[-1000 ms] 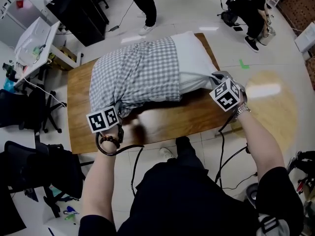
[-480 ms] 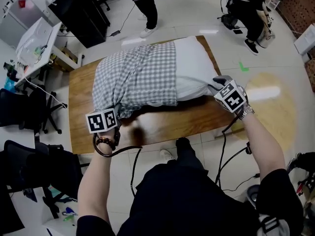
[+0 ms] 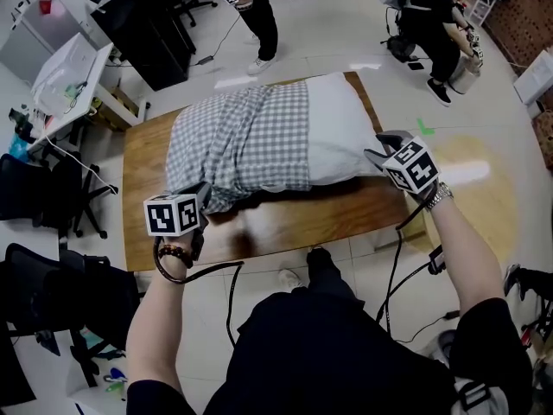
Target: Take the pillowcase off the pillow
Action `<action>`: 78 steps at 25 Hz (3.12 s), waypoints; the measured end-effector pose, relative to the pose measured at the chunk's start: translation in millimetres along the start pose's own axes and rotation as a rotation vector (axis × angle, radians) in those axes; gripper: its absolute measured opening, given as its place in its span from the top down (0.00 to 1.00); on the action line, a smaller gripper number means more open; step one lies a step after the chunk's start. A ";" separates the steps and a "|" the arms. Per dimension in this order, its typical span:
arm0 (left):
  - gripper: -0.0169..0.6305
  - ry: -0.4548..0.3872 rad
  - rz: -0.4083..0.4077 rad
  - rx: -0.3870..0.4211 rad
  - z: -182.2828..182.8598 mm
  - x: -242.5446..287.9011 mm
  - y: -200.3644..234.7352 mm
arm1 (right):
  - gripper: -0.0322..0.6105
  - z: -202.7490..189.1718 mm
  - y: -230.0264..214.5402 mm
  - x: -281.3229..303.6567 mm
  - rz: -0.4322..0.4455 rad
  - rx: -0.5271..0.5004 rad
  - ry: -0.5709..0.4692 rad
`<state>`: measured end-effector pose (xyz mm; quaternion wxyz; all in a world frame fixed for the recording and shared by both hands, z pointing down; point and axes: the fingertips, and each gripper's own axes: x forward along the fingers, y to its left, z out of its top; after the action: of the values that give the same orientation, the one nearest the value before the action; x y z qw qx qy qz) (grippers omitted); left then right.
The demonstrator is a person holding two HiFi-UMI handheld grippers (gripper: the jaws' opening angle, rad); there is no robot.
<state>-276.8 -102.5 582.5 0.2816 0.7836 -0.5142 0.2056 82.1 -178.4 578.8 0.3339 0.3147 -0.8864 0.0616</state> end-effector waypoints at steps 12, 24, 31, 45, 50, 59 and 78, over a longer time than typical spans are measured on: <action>0.93 -0.030 0.038 0.029 29.1 -22.7 -16.2 | 0.65 36.2 11.9 -15.7 0.006 -0.064 -0.037; 0.90 -0.005 0.037 0.131 87.2 4.9 -31.1 | 0.65 72.1 -25.5 1.9 0.034 -0.109 -0.031; 0.86 0.022 0.025 0.198 136.5 35.9 -35.7 | 0.65 91.0 -57.1 28.6 0.070 -0.133 -0.015; 0.77 0.125 -0.055 0.331 218.8 128.3 -21.6 | 0.62 138.2 -112.9 115.5 0.212 -0.164 0.061; 0.74 0.179 -0.079 0.386 236.3 170.4 -20.3 | 0.61 133.7 -124.9 149.2 0.300 -0.156 0.103; 0.69 0.391 -0.168 0.410 263.4 256.8 -6.7 | 0.55 142.7 -163.3 207.2 0.470 -0.112 0.228; 0.97 0.808 -0.201 0.455 207.1 330.2 50.2 | 0.84 134.1 -157.9 255.6 0.608 -0.037 0.356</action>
<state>-188.7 -481.3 639.4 0.2990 0.7285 -0.2270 0.5731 -45.4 -478.8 620.8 0.4552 0.0148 -0.8684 0.1959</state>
